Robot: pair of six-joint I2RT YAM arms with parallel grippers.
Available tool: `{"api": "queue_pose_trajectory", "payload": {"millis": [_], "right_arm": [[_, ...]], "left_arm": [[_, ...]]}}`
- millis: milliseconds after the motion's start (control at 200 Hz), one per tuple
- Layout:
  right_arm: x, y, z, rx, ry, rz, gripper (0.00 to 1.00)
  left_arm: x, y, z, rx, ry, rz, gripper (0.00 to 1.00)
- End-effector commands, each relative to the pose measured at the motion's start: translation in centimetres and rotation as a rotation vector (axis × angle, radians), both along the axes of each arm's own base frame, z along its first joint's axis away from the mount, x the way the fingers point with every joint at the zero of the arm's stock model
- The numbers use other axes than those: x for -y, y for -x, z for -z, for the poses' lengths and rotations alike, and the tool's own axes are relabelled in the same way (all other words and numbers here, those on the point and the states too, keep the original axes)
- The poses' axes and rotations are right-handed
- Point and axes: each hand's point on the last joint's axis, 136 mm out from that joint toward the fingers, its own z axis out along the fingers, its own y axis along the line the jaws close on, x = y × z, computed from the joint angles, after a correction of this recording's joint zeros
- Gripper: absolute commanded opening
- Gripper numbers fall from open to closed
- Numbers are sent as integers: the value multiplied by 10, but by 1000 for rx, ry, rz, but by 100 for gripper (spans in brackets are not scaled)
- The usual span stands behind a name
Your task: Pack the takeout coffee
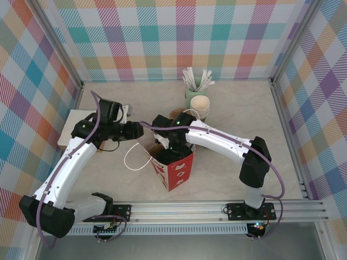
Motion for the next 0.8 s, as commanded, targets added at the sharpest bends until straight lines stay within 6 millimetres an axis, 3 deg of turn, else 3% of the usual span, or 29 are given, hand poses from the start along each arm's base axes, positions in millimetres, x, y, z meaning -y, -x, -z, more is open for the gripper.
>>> {"api": "queue_pose_trajectory", "payload": {"millis": [0,795], "right_arm": [[5,4,8,-23,45,2,86],[3,4,12,-29,49,-8,86]], "left_arm": [[-4,-1,4,-3,-4,-12,43],[-3,-2,2,2,-4,-11,43]]}}
